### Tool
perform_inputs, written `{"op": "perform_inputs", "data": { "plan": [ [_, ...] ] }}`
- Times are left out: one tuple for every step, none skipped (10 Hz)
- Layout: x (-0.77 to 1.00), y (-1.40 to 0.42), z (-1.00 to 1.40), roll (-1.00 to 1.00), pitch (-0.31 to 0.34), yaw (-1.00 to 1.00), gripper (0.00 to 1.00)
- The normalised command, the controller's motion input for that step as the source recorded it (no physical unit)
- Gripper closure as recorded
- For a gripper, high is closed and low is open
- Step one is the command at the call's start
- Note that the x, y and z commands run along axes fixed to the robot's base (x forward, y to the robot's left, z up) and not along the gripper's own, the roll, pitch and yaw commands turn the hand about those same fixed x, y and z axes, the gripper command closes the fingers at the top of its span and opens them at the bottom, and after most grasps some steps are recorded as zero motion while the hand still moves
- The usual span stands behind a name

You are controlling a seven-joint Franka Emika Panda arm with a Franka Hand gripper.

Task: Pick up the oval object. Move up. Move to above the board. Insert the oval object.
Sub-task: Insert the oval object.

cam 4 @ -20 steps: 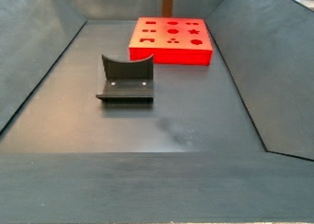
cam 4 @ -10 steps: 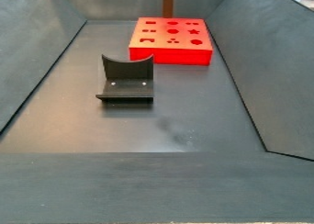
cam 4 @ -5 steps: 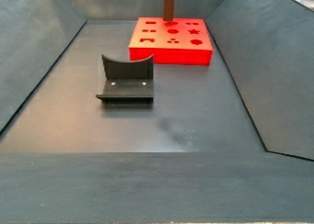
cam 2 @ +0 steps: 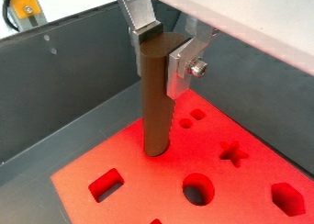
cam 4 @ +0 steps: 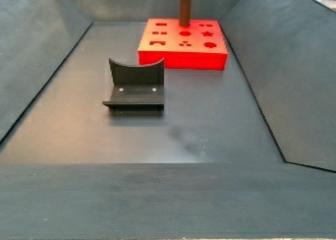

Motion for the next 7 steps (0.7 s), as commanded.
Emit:
{"op": "perform_inputs", "data": {
  "plan": [
    [0.00, 0.16, -0.08, 0.00, 0.000, 0.13, 1.00],
    [-0.03, 0.08, -0.04, 0.00, 0.000, 0.06, 1.00],
    [0.00, 0.00, -0.02, 0.00, 0.000, 0.02, 1.00],
    [0.00, 0.00, -0.06, 0.02, 0.000, 0.05, 1.00],
    [0.00, -0.09, -0.11, 0.30, 0.099, 0.33, 1.00],
    [0.12, -0.10, -0.05, 0.38, 0.197, 0.39, 1.00],
    [0.21, 0.00, -0.14, 0.22, 0.134, 0.20, 1.00]
  ]
}}
